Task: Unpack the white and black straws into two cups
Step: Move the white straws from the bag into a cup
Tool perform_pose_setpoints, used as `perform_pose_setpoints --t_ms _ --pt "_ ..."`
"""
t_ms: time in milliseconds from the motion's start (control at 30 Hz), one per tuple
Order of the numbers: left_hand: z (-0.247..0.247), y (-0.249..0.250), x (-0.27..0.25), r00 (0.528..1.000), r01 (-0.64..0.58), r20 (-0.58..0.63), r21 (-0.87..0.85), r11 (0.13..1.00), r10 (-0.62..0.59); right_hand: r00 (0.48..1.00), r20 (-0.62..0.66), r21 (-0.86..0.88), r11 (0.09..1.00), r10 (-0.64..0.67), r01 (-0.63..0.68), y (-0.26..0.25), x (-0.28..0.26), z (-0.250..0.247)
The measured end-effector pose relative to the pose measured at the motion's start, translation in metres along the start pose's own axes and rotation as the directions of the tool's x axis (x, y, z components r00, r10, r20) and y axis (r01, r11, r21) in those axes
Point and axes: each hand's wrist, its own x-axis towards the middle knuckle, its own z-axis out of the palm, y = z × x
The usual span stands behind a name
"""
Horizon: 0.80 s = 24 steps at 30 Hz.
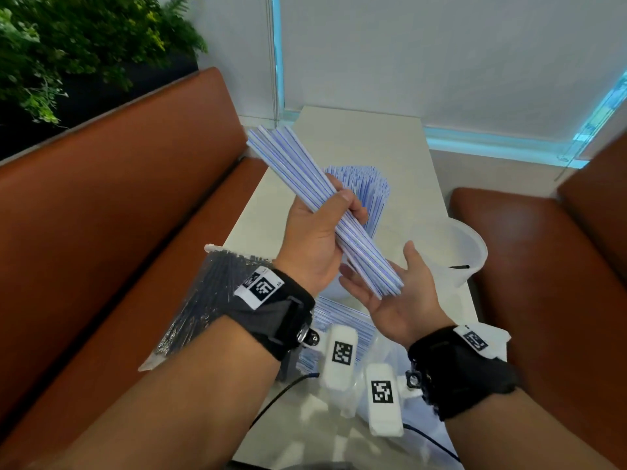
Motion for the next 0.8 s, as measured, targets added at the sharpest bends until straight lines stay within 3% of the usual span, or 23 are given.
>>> perform_pose_setpoints --t_ms 133,233,267,300,367,400,433,500,600,800 --pt "-0.005 0.007 0.007 0.998 -0.026 -0.051 -0.006 1.0 0.026 0.998 -0.026 0.029 0.998 -0.055 0.056 -0.006 0.001 -0.009" --pt "0.0 0.002 0.002 0.998 0.031 -0.058 0.079 0.996 -0.027 0.997 0.071 -0.25 0.967 -0.029 0.046 0.001 -0.003 0.006" --pt "0.001 0.002 0.001 0.998 0.038 -0.058 0.092 0.995 -0.033 0.992 0.083 -0.426 0.897 -0.096 0.122 0.003 -0.005 0.01" --pt "0.0 0.002 0.002 0.997 0.038 -0.064 0.091 0.995 -0.032 0.97 0.135 -0.59 0.77 -0.203 0.244 0.003 -0.007 0.012" --pt "-0.003 0.004 0.004 0.996 0.041 -0.087 0.088 0.995 -0.033 0.86 0.342 -0.793 0.375 -0.38 0.481 0.0 -0.011 0.011" --pt "-0.004 0.003 0.002 0.995 0.051 -0.09 0.1 0.994 -0.042 0.827 0.43 -0.828 0.207 -0.361 0.521 0.0 -0.011 0.009" --pt "-0.003 0.002 0.0 0.995 0.067 -0.087 0.118 0.991 -0.057 0.831 0.466 -0.851 0.102 -0.305 0.515 0.002 -0.01 0.009" --pt "-0.002 -0.002 -0.005 0.993 0.101 -0.083 0.157 0.983 -0.089 0.871 0.396 -0.906 0.033 -0.292 0.423 0.006 -0.003 0.008" --pt "-0.005 0.007 0.004 0.992 0.07 -0.112 0.171 0.983 -0.051 0.869 0.322 -0.945 -0.065 -0.375 0.322 0.01 0.005 0.002" --pt "0.0 0.029 0.018 0.999 -0.019 -0.039 0.335 0.942 0.034 0.84 0.367 -0.925 -0.253 -0.399 0.283 0.011 0.012 0.002"
